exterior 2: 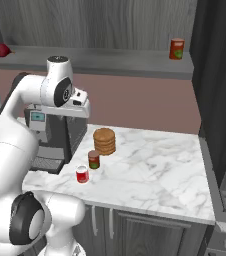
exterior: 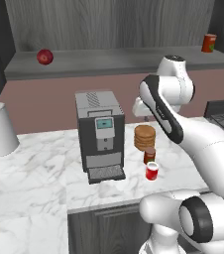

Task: Pick the cans from the counter and place them in their designated side in the cabinet.

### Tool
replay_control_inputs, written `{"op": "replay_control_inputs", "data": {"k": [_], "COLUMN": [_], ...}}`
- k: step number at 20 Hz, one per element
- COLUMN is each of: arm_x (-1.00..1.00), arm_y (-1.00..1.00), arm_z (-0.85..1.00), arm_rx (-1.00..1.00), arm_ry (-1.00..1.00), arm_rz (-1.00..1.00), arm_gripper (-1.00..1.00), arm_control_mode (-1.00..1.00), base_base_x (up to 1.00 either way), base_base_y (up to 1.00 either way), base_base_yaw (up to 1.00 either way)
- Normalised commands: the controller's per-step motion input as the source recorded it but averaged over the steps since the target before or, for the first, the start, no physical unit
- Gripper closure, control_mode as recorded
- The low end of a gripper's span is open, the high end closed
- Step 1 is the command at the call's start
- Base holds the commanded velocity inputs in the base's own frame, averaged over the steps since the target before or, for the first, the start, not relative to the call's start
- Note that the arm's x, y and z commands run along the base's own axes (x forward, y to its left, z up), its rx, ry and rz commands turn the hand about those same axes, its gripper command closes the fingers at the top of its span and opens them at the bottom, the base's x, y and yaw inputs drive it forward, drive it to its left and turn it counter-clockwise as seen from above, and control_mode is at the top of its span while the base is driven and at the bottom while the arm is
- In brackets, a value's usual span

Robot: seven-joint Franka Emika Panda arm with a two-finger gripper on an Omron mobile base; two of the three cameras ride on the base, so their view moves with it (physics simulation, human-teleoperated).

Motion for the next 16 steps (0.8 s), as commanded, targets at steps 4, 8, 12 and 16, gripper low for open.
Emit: {"op": "replay_control_inputs", "data": {"k": [4,8,12,16], "arm_x": [-0.10,-0.24,-0.15,-0.09], "arm_y": [0.00,0.00,-0.02,-0.14], "arm_z": [-0.08,-0.28,-0.31,-0.26], "arm_rx": [0.00,0.00,0.00,0.00], "arm_ry": [0.00,0.00,0.00,0.00], "arm_rz": [0.00,0.00,0.00,0.00], "arm_gripper": [-1.00,-1.00,-1.00,-1.00], "arm_control_mode": [-1.00,-1.00,-1.00,-1.00], "base_base_x": [0.00,0.00,0.00,0.00], "base_base_y": [0.00,0.00,0.00,0.00], "base_base_yaw": [0.00,0.00,0.00,0.00]}}
